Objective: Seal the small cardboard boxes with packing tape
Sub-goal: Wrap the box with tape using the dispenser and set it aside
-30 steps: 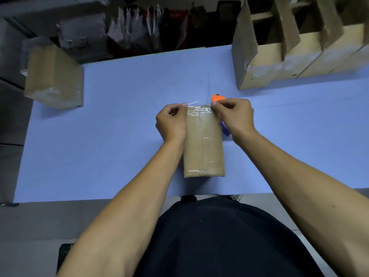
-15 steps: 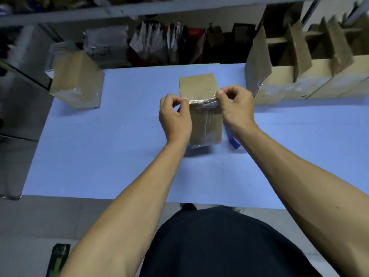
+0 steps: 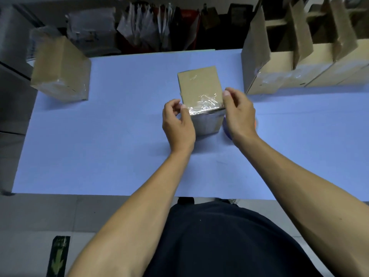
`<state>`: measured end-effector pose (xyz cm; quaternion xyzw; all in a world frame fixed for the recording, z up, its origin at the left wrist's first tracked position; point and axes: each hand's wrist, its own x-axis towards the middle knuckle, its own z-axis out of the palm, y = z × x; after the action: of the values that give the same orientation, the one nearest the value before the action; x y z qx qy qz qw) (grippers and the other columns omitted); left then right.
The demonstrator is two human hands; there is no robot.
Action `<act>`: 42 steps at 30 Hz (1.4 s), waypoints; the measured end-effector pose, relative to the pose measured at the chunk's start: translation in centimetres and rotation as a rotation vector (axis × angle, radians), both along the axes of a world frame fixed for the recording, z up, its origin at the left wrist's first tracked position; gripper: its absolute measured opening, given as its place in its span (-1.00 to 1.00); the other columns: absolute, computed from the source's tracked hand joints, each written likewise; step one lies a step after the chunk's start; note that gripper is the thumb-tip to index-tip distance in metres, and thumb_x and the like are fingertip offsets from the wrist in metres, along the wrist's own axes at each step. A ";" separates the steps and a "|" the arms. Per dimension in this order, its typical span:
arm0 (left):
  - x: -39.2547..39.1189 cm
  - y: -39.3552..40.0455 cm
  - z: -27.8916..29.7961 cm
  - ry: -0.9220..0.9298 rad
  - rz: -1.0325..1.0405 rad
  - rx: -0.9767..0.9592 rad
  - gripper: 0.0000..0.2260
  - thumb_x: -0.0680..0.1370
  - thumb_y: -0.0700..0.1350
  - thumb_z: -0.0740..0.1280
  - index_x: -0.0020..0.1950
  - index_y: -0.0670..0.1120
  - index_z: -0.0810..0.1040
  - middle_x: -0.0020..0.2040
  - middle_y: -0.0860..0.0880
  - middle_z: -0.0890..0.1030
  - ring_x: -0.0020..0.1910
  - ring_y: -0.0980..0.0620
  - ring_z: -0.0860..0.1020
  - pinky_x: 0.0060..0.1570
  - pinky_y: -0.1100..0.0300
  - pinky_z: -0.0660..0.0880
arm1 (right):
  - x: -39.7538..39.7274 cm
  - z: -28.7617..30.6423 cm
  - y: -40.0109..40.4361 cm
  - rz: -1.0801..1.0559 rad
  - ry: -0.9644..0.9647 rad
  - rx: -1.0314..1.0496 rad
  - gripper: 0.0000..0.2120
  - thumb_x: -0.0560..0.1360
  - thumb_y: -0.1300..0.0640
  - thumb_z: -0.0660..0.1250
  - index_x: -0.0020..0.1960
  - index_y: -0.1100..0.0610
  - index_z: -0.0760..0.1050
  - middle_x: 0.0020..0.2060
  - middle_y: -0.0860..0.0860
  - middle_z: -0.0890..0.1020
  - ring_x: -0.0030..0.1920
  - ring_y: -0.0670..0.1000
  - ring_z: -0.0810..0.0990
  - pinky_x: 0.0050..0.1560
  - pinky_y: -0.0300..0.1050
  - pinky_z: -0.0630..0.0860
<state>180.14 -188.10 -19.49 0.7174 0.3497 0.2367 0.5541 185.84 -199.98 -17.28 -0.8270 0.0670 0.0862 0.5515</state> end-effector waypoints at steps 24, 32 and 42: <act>1.9 1.6 1.6 0.138 -0.201 -0.130 -0.62 0.64 -0.02 0.21 0.45 -0.04 0.49 0.36 0.09 0.55 0.27 0.18 0.51 0.34 0.22 0.43 | 0.4 -2.2 -0.9 0.374 0.025 0.149 -0.19 0.45 0.05 0.44 0.60 -0.04 0.14 0.44 -0.17 0.35 0.46 -0.12 0.32 0.48 -0.10 0.26; 1.5 4.7 3.1 0.216 -0.504 -0.245 -0.75 0.53 0.08 0.36 0.16 0.04 0.64 0.08 0.05 0.69 0.05 0.09 0.65 0.12 0.11 0.58 | 0.8 -0.2 -0.2 0.202 0.034 -0.019 -0.75 0.51 -0.30 0.30 0.05 -0.21 0.62 -0.18 -0.10 0.70 -0.14 -0.08 0.66 -0.02 -0.04 0.59; -1.5 2.6 -3.4 0.378 -0.384 -0.345 -0.53 0.41 0.34 0.26 0.19 0.11 0.58 0.07 0.09 0.70 0.06 0.02 0.67 0.18 -0.12 0.57 | -1.7 -5.1 0.6 0.293 0.199 -0.077 -0.65 0.65 -0.12 0.19 0.35 -0.03 0.50 0.17 0.00 0.64 0.14 0.00 0.59 0.19 -0.13 0.44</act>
<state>178.64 -185.52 -22.90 0.6970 0.3395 -0.0726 0.6274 184.17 -199.37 -22.37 -0.8358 0.0033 0.2442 0.4917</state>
